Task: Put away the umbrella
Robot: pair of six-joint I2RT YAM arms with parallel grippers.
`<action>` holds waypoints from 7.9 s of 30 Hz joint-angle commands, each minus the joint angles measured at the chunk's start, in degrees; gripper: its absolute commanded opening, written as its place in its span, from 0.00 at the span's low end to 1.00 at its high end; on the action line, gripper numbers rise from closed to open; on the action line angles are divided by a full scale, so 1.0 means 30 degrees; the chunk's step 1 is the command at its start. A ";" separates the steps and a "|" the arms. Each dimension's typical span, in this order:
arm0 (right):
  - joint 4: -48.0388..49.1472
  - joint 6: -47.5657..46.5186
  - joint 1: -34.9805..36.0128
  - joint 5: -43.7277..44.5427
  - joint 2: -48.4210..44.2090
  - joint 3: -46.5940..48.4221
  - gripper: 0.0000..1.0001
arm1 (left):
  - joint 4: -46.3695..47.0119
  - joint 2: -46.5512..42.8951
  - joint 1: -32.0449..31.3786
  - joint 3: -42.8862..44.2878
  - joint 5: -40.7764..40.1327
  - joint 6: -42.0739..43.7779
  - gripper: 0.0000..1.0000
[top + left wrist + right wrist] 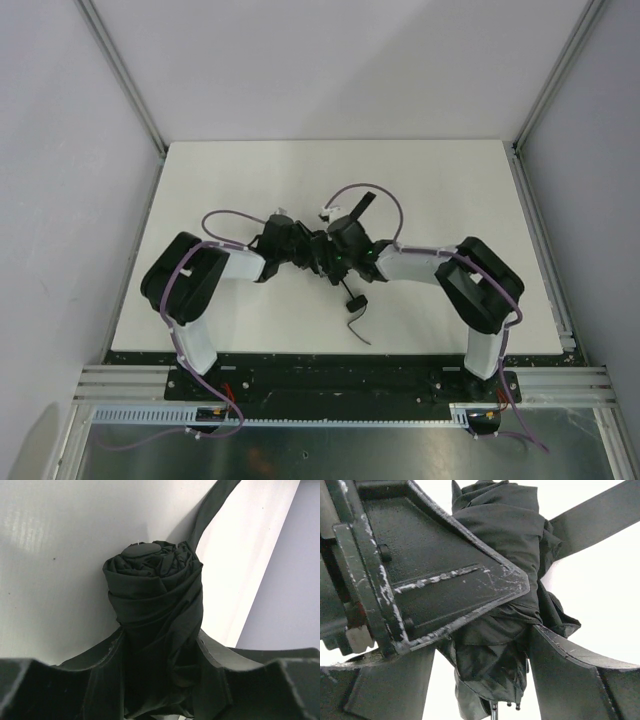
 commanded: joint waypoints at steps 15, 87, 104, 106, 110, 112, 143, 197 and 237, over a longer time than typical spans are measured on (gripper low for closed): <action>-0.4956 -0.1611 0.1020 0.6569 0.3841 0.1807 0.14 | -0.5172 0.1141 -0.0421 -0.1569 -0.0942 0.1500 0.20; 0.0070 -0.2031 0.0532 0.5459 0.2428 0.0167 0.55 | -0.8923 0.0909 -0.1136 0.0349 -0.0601 0.0175 0.00; 0.5532 0.1362 -0.3035 -0.4798 0.0746 -0.3659 0.00 | -0.8916 0.0451 -0.0971 0.0797 -0.1308 0.1820 0.49; 0.6303 0.1882 -0.3437 -0.6190 0.0559 -0.4063 0.00 | -0.8904 0.0526 -0.0789 0.0998 -0.1199 0.2091 0.60; 0.7941 0.3075 -0.4168 -0.8573 0.0422 -0.4741 0.00 | -0.8836 0.0738 -0.0487 0.1477 -0.1015 0.2672 0.69; 0.8803 0.3914 -0.4540 -0.9719 0.0449 -0.4934 0.00 | -0.8833 0.0832 -0.0449 0.1600 -0.0980 0.2897 0.70; 0.9829 0.6321 -0.5767 -1.1161 0.0806 -0.5789 0.51 | -0.5156 0.2570 -0.1044 -0.0341 0.0011 0.2265 0.00; 0.7987 -0.0167 -0.3357 -0.6837 -0.2872 -0.5255 0.00 | -0.6968 0.0604 -0.0997 0.0728 0.0156 0.2482 0.70; 0.1014 -0.3806 -0.1316 -0.0685 -0.4551 -0.3621 0.99 | -0.7385 0.1049 -0.1252 0.0615 0.0696 0.0831 0.00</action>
